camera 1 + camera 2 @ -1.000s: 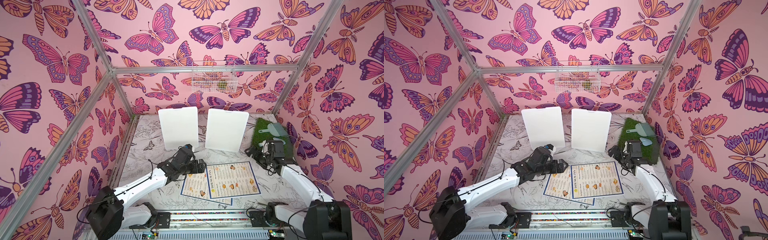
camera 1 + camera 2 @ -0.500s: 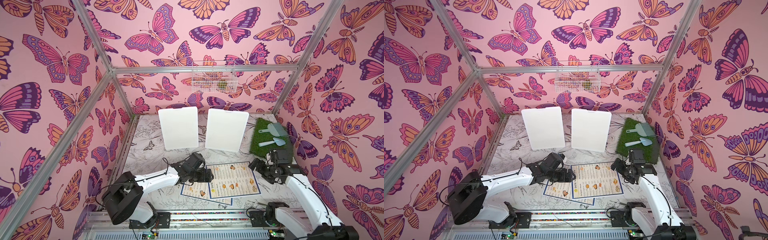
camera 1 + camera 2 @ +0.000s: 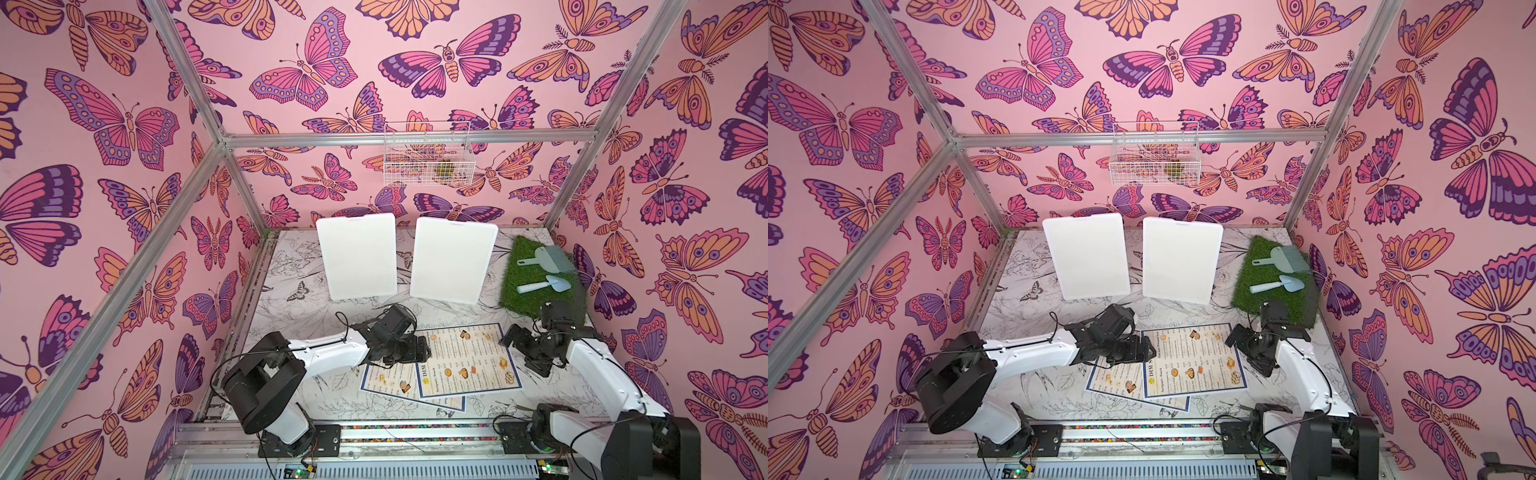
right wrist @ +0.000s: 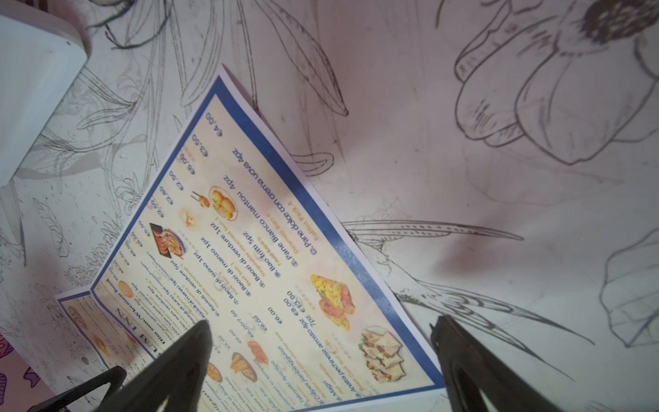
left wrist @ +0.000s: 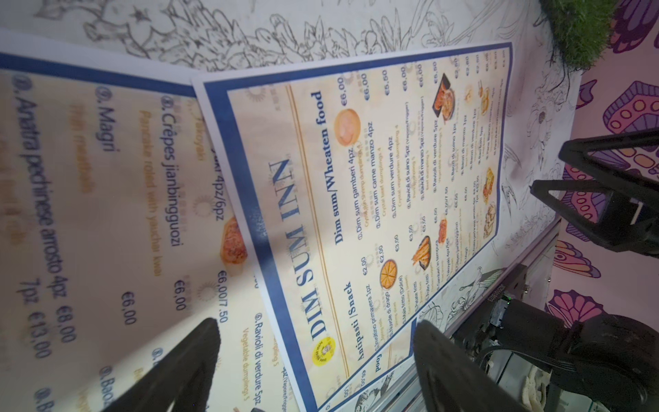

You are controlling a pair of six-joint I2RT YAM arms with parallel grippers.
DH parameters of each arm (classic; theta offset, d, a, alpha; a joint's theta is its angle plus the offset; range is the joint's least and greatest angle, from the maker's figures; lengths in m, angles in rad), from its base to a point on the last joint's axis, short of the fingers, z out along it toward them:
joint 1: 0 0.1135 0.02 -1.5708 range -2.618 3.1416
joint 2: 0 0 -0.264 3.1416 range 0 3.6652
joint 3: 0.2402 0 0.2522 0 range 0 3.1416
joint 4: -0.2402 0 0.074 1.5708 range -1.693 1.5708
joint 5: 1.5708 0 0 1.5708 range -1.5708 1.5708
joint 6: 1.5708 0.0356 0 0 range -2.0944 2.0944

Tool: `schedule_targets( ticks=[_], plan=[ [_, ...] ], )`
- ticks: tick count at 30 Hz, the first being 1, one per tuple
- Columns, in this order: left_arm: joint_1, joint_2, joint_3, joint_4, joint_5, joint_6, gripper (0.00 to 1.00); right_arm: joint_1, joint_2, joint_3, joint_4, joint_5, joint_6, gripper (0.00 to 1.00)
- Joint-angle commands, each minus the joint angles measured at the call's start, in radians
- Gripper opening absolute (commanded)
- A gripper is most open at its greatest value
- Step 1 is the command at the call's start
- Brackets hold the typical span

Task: Insert the menus into the narrow rack
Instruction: Pick up the menu from the center of the board.

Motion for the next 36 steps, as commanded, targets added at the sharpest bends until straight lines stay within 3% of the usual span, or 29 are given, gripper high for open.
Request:
schedule_targets(
  ticks=[1, 17, 36],
  plan=[
    [-0.006, 0.015, 0.014, 0.004, 0.012, -0.011, 0.86, -0.011, 0.035, 0.001, 0.015, -0.032, -0.037, 0.98],
    [-0.015, 0.065, 0.008, 0.042, 0.01, -0.046, 0.86, -0.014, 0.116, -0.002, 0.036, -0.043, -0.048, 1.0],
    [-0.015, 0.102, -0.009, 0.079, -0.004, -0.102, 0.86, -0.013, 0.191, -0.046, 0.082, -0.161, -0.042, 0.99]
  ],
)
